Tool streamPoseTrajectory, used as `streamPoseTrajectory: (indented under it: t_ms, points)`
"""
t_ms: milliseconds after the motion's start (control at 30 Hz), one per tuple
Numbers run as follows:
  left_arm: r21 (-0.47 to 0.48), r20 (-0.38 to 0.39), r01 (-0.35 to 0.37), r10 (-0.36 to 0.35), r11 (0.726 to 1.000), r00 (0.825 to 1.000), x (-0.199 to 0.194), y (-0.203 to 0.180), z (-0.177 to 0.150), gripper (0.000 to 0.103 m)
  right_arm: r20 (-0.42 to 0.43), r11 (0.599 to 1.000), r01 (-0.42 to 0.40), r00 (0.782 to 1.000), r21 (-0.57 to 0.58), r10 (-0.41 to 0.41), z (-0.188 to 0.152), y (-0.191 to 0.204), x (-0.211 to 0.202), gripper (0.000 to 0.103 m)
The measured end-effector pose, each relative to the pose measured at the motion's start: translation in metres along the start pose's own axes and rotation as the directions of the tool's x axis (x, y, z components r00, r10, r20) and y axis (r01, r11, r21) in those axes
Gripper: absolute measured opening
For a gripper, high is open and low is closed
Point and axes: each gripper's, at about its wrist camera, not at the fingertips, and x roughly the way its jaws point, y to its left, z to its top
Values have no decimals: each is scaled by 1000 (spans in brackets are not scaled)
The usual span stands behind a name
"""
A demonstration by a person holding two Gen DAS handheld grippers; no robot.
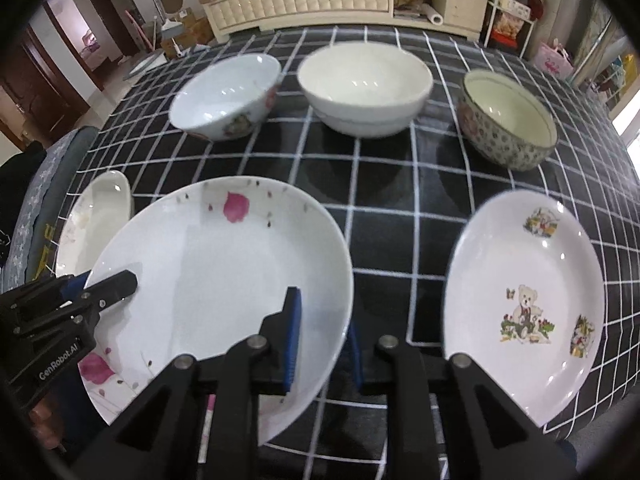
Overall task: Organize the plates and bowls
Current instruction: 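Lift the pink-flower plate with the right gripper onto the plain plate, release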
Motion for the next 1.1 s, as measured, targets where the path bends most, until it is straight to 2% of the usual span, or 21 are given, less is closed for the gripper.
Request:
streamPoseTrajectory:
  t_ms: [300, 500, 833, 1100]
  points:
    - [-45, 66, 5, -2, 999, 998, -34, 33, -1, 19, 39, 999, -20, 999, -34, 21, 11, 34, -15, 23]
    - [-67, 110, -35, 42, 997, 993, -55, 59, 0, 19, 43, 996, -41, 998, -76, 45, 19, 63, -12, 23]
    - [-170, 87, -70, 86, 983, 992, -59, 113, -18, 19, -3, 984, -71, 997, -166, 71, 27, 118, 5, 23]
    - [-213, 64, -87, 102, 973, 993, -58, 142, -34, 19, -46, 977, -78, 996, -197, 71, 25, 143, 21, 23]
